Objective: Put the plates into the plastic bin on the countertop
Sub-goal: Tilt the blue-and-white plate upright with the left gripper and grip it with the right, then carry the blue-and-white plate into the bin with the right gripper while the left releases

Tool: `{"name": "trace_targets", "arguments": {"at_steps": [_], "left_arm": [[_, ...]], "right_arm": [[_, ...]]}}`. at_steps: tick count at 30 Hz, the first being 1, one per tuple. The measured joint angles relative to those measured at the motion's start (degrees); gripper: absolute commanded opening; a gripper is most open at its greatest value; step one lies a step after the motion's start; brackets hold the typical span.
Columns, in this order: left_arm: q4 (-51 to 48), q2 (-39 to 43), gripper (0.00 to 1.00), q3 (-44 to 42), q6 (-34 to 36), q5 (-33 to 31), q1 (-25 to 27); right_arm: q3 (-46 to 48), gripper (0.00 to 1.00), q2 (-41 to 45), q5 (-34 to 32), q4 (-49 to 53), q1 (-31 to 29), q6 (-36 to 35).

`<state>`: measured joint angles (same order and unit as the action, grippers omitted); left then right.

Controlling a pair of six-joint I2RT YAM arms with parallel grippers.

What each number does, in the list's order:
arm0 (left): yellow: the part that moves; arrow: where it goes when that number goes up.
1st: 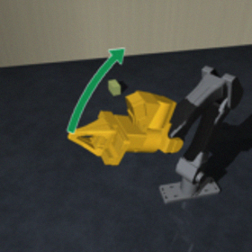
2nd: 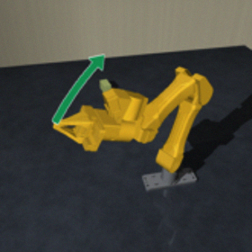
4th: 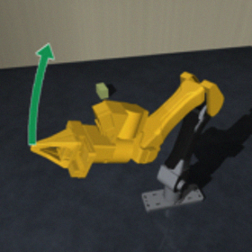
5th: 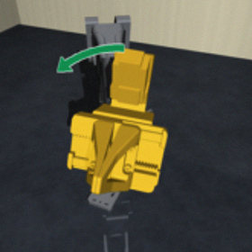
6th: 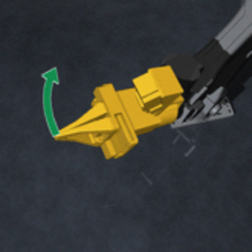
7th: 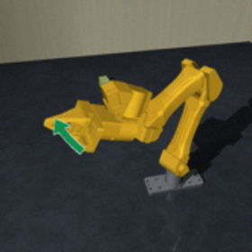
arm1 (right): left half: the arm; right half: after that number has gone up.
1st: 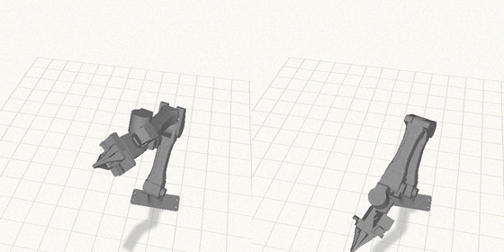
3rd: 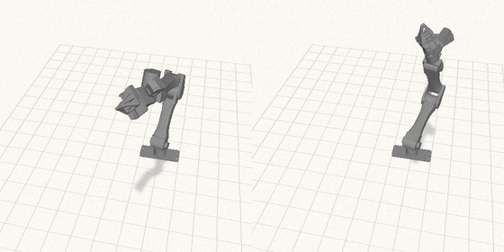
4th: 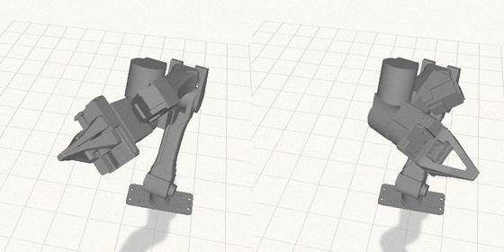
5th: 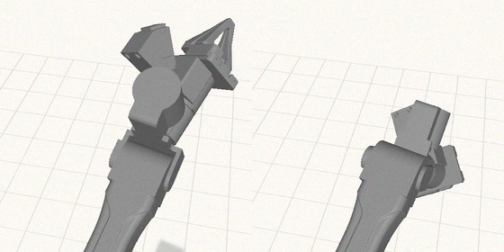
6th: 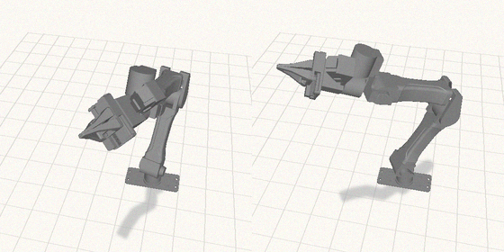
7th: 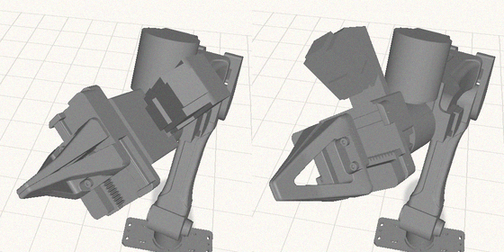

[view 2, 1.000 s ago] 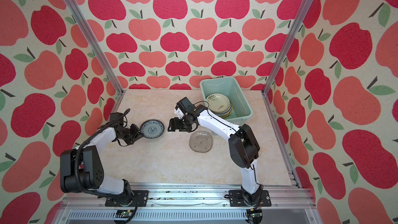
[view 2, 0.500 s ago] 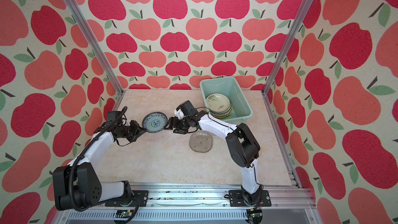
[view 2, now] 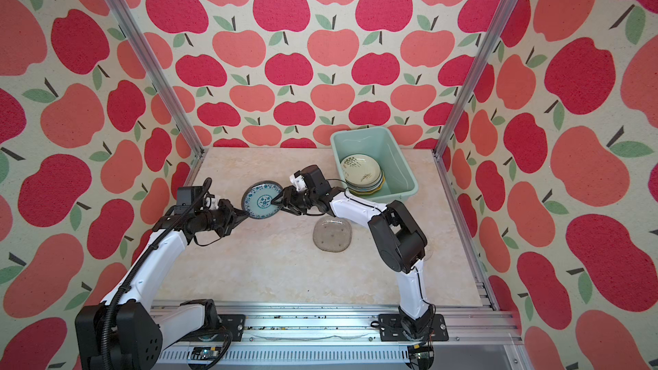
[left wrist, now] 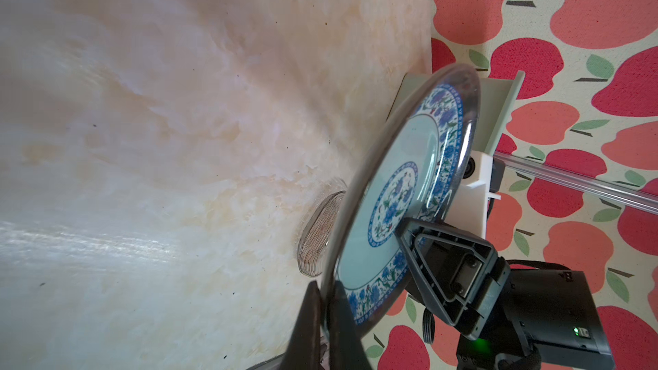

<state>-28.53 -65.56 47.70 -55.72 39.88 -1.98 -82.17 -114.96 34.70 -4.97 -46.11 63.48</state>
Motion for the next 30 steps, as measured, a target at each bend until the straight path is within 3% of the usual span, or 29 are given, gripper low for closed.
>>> {"name": "trace_targets", "arguments": {"at_steps": [7,11,15,24,30], "left_arm": [[-1.6,0.4,0.01,0.0,-1.0,-0.9,1.9],[-2.3,0.7,0.02,-0.2,-2.2,-1.5,2.0],[-2.4,0.8,0.07,-0.2,-2.3,-1.5,2.1],[-2.3,3.4,0.35,0.4,1.0,-1.6,2.5],[0.3,5.3,0.38,0.5,1.8,-1.4,2.5]], "right_arm": [[-0.1,0.12,-0.4,0.3,-1.6,0.0,1.2],[-0.4,0.0,0.0,1.4,-2.1,0.2,0.8],[-0.4,0.0,0.3,1.4,-1.6,0.3,0.7],[-0.3,0.0,3.0,-0.3,1.8,1.3,0.6],[-0.9,0.0,7.2,-0.8,5.6,2.1,-0.7]]}}
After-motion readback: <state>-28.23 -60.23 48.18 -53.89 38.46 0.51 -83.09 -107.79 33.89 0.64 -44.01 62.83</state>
